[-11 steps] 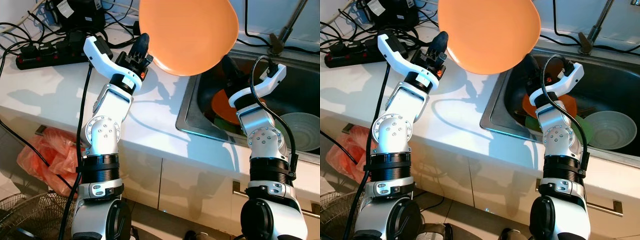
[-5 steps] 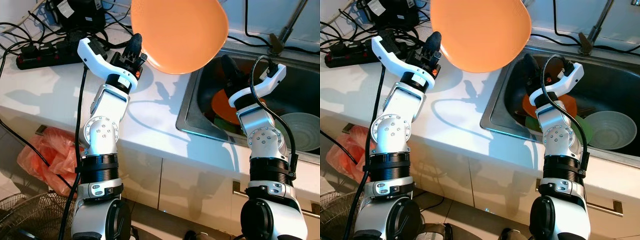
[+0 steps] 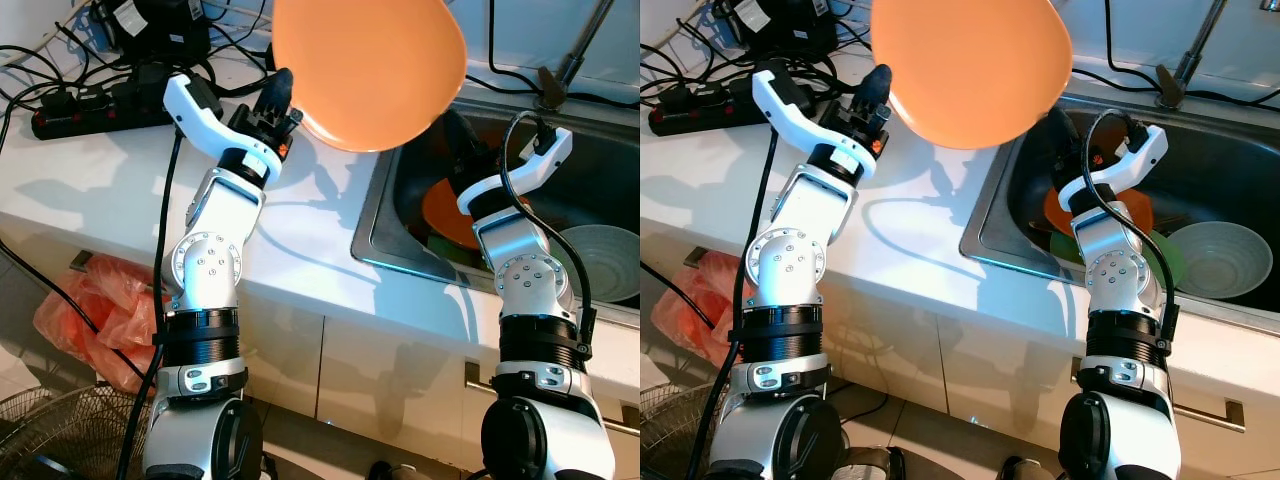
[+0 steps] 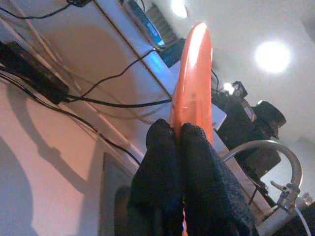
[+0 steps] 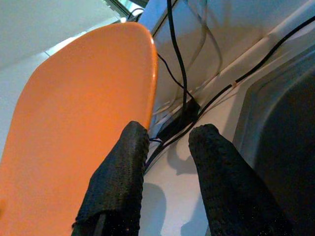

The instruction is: Kitchen organization

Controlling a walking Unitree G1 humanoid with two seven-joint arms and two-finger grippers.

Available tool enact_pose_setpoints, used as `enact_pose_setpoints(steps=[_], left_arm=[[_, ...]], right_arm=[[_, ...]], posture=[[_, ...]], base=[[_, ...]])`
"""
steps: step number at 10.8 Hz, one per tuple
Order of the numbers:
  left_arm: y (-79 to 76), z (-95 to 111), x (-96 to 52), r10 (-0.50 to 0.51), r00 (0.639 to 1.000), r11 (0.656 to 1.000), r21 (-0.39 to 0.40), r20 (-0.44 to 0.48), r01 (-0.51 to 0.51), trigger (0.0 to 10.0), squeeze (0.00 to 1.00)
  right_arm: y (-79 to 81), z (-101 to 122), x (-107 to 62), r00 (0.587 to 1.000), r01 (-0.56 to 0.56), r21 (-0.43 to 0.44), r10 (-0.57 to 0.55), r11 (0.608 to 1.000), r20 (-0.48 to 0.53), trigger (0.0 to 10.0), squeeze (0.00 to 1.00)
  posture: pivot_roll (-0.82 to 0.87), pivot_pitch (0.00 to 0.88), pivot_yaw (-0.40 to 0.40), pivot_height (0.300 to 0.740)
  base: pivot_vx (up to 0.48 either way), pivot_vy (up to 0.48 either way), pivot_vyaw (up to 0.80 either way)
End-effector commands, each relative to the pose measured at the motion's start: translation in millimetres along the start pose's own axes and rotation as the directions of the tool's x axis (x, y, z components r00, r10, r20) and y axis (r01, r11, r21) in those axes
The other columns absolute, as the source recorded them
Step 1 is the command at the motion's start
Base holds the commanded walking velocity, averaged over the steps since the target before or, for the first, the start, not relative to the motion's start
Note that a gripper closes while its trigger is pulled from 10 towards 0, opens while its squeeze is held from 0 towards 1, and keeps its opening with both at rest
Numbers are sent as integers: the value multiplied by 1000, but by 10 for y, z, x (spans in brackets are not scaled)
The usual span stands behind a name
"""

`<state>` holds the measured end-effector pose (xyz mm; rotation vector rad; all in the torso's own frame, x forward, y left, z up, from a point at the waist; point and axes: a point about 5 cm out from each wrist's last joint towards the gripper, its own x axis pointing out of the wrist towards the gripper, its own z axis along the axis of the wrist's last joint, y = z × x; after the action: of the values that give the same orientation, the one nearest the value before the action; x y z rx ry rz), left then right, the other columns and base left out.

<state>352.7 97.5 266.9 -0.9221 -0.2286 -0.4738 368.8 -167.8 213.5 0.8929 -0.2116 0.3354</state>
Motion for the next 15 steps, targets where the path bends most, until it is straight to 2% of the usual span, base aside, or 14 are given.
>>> enact_pose_setpoints(steps=[1,5,10,11,12,15], left_arm=[[-113,-49,20,-51,999,999,-2,-12,51,10000,0],[-121,-75,13,-58,998,998,-3,-34,58,10000,0],[-149,-188,-8,-94,990,996,2,-107,95,10000,0],[-151,-180,-5,-96,990,995,0,-105,97,10000,0],[-150,-176,-3,-96,990,995,0,-105,97,10000,0],[-143,-183,-5,-97,989,995,4,-109,98,10000,0]], right_arm=[[12,24,5,1000,-4,-4,4,1000,5,10000,0],[16,22,1,1000,-3,-3,3,1000,6,10000,0],[16,25,2,1000,-4,3,4,1000,9,10000,0],[16,27,1,1000,-4,3,4,1000,11,9647,0],[14,31,0,1000,-3,4,2,1000,14,0,0],[27,37,2,1000,-14,7,14,1000,18,0,0]], posture=[[58,101,-20,740],[58,103,-17,740],[60,103,-18,740],[60,103,-18,740],[60,103,-18,740],[57,99,-17,740]], base=[[0,0,0],[0,0,0],[0,0,0],[0,0,0],[0,0,0],[0,0,0]])
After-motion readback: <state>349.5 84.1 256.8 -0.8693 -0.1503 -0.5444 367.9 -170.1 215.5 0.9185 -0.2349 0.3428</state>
